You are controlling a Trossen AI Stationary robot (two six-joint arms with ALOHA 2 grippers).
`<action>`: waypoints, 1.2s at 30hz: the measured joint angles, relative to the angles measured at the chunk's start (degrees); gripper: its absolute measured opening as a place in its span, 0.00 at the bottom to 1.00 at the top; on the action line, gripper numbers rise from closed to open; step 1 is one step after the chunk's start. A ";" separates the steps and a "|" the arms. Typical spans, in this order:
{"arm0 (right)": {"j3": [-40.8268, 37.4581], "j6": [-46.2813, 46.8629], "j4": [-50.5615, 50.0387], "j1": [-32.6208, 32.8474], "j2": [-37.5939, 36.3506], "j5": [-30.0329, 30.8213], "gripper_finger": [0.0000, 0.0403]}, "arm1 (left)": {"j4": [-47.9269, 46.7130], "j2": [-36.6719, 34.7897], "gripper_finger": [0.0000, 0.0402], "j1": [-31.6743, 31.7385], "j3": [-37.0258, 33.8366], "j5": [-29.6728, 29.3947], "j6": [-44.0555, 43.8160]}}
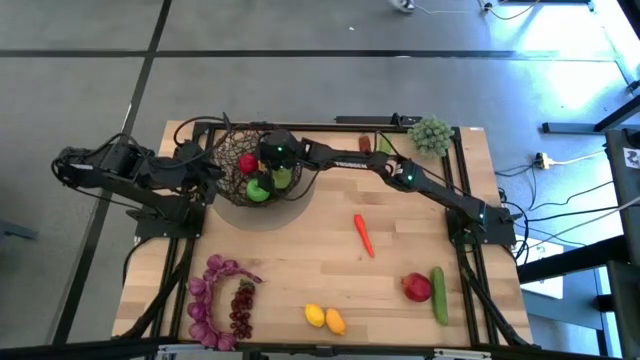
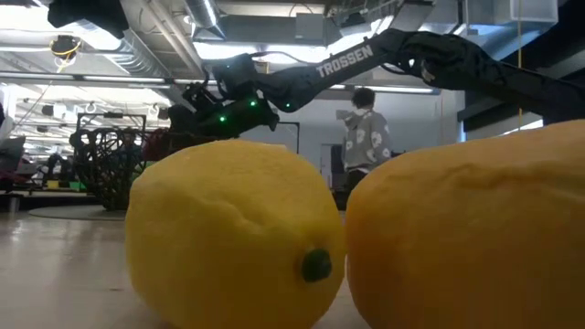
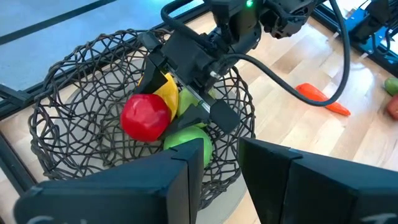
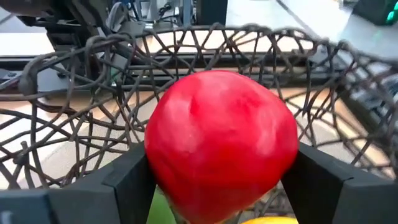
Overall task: Build produce basket
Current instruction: Put the red apple into the black wire basket
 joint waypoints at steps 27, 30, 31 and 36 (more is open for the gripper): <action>0.00 0.18 -0.14 0.00 0.00 0.04 0.74 | 0.00 0.00 0.23 0.00 0.00 0.33 4.95; 0.00 0.20 -0.16 0.00 0.00 0.04 0.74 | 0.00 0.00 0.23 0.00 0.00 0.38 5.07; 0.00 0.21 -0.16 0.00 0.00 0.04 0.74 | 0.00 0.00 0.23 0.00 0.00 0.40 5.08; 0.00 0.01 -0.16 0.00 0.00 0.06 0.74 | 0.00 0.00 0.23 0.00 0.00 0.48 5.10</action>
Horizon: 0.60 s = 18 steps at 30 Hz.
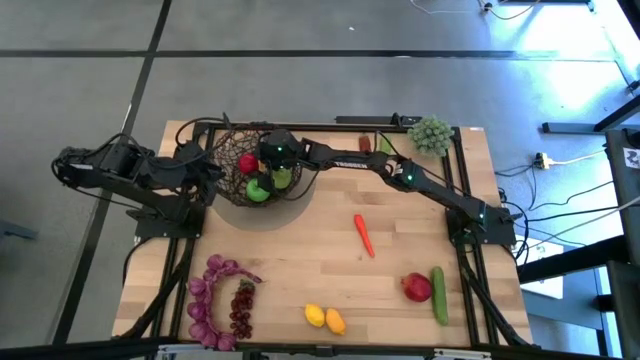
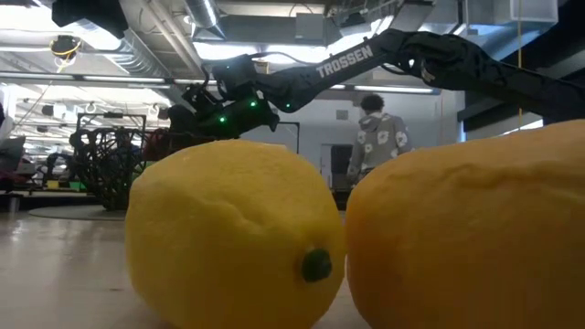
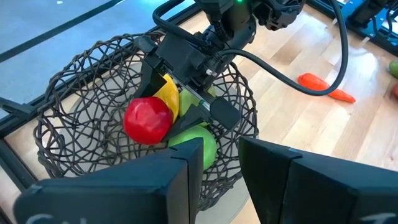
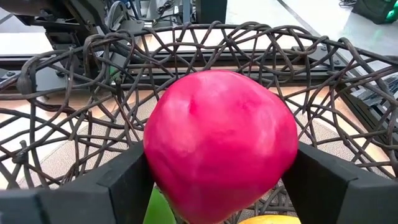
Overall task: Build produce basket
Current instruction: Put the red apple into the black wire basket
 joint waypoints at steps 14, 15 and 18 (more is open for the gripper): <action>0.00 -0.06 -0.02 0.00 0.00 -0.02 0.74 | 0.02 0.00 0.23 0.00 0.00 0.00 0.01; 0.00 0.22 -0.06 0.00 0.00 -0.02 0.74 | 0.02 0.00 0.23 0.00 0.00 0.00 0.01; 0.00 1.42 -0.09 -0.02 0.00 -0.02 0.74 | 0.02 0.00 0.23 0.00 0.00 0.00 0.01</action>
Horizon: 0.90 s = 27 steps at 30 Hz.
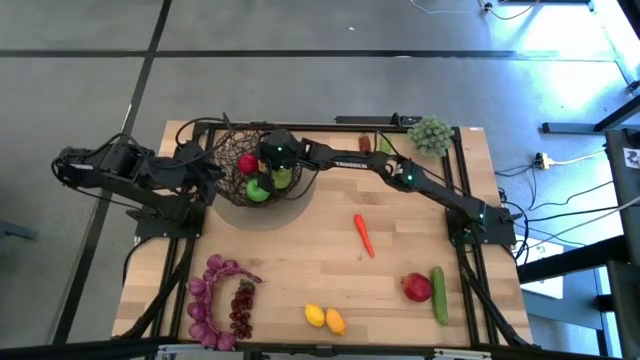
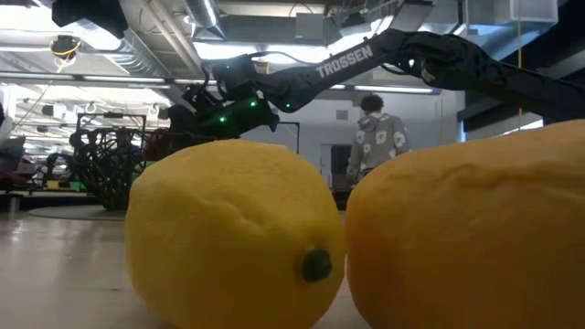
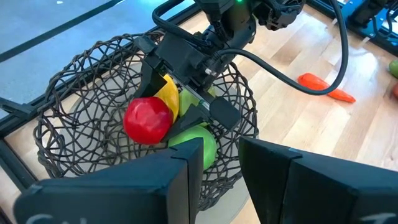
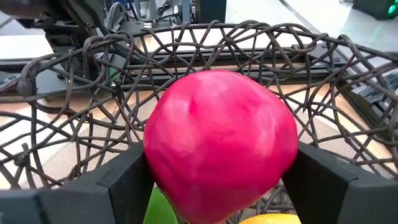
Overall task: Build produce basket
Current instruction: Put the red apple into the black wire basket
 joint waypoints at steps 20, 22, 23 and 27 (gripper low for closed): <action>0.00 2.64 -0.70 -0.02 -0.04 0.49 0.74 | 0.02 0.00 0.23 0.00 0.00 0.00 0.00; 0.00 2.45 -0.72 -0.04 -0.04 0.57 0.75 | 0.02 0.00 0.23 -0.02 0.00 0.00 0.00; 0.00 2.45 -0.74 -0.04 -0.05 0.60 0.75 | 0.02 0.00 0.23 0.00 0.00 0.00 0.00; 0.00 3.13 -1.31 -0.08 -0.07 1.07 0.80 | 0.02 0.00 0.23 0.00 0.00 0.00 0.00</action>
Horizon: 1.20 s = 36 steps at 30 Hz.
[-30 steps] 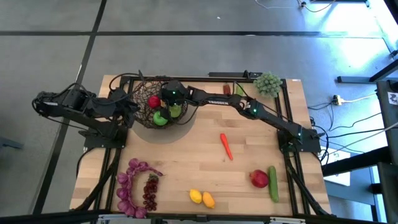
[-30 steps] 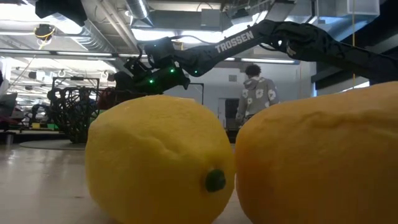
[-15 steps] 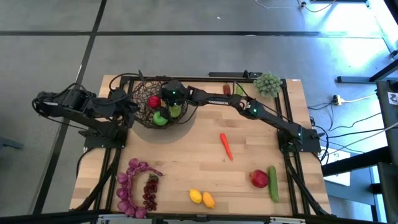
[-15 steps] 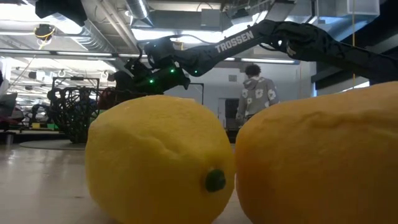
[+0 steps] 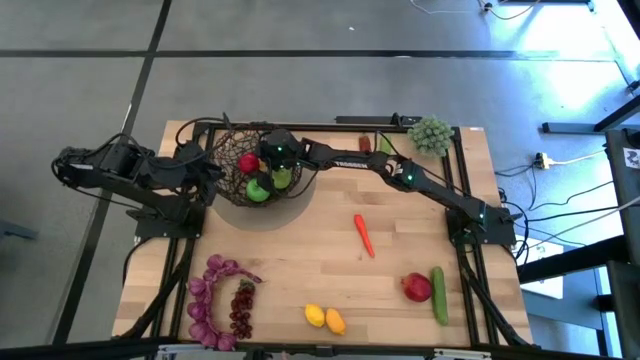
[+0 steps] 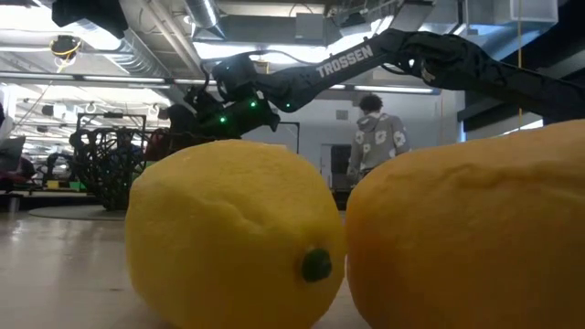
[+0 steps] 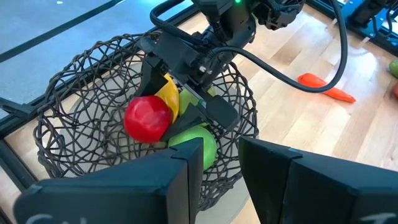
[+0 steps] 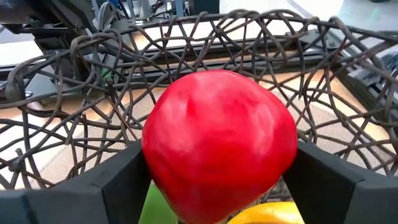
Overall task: Build produce basket
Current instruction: Put the red apple into the black wire basket, then put the red pomegranate into the black wire basket
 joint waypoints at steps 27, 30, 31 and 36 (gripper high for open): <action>0.09 19.37 -1.16 -1.48 -4.71 -11.24 0.92 | 0.01 0.00 0.23 -0.02 0.00 -0.02 0.00; 0.09 24.89 -4.80 -2.27 -5.97 -13.50 0.92 | 0.01 0.00 0.23 -0.02 0.00 -0.02 0.00; 0.10 25.72 -4.92 -2.49 -6.13 -15.04 0.92 | 0.01 0.00 0.23 -0.02 0.00 0.00 0.00; 0.66 28.12 -6.32 -3.79 -6.66 -26.01 0.92 | 0.01 0.00 0.23 -0.02 0.00 -0.02 0.00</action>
